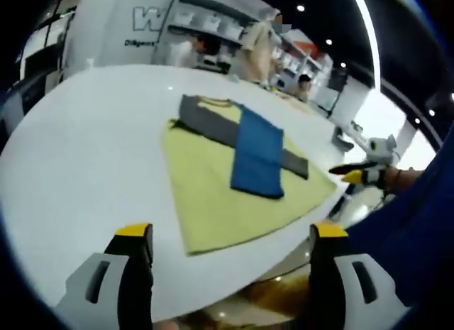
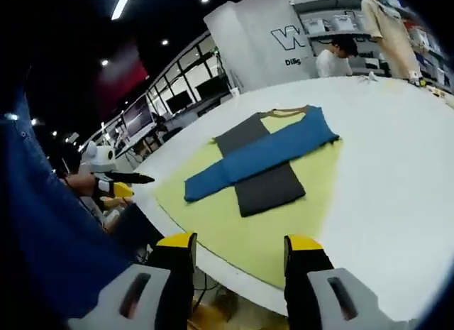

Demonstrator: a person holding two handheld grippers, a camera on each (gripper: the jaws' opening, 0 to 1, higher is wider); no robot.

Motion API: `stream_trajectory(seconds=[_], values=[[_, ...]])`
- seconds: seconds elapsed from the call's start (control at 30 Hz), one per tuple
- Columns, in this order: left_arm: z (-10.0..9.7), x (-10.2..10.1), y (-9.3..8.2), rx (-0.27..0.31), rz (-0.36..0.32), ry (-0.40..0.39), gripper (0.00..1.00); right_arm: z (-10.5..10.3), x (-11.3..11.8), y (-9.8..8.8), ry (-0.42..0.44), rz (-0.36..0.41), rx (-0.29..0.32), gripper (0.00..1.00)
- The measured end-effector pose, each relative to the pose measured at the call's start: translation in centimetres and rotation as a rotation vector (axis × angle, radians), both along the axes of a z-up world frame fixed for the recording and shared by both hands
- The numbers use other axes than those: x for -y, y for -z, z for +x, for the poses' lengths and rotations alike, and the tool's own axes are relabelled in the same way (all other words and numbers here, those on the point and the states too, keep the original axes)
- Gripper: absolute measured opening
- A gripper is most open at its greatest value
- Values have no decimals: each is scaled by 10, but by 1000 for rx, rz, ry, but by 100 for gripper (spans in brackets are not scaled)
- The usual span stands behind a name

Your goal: Fold the garment on the visible template until the final outline fits inside the template.

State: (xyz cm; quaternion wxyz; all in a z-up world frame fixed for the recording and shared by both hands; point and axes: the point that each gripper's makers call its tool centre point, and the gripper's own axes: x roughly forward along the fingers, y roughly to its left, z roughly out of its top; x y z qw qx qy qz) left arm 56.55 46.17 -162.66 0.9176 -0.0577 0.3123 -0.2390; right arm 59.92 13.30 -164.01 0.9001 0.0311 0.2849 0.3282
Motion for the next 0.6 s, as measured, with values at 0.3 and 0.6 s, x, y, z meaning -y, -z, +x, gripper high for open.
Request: stream_trajectory(seconds=[0.3,0.6], values=[[-12,15,18,-105,-46,75,66,-48,-19,10,21,88,-124,44],[-12,25,20,-197,-137,76,59,-68,1,13,159,198,-288,44]])
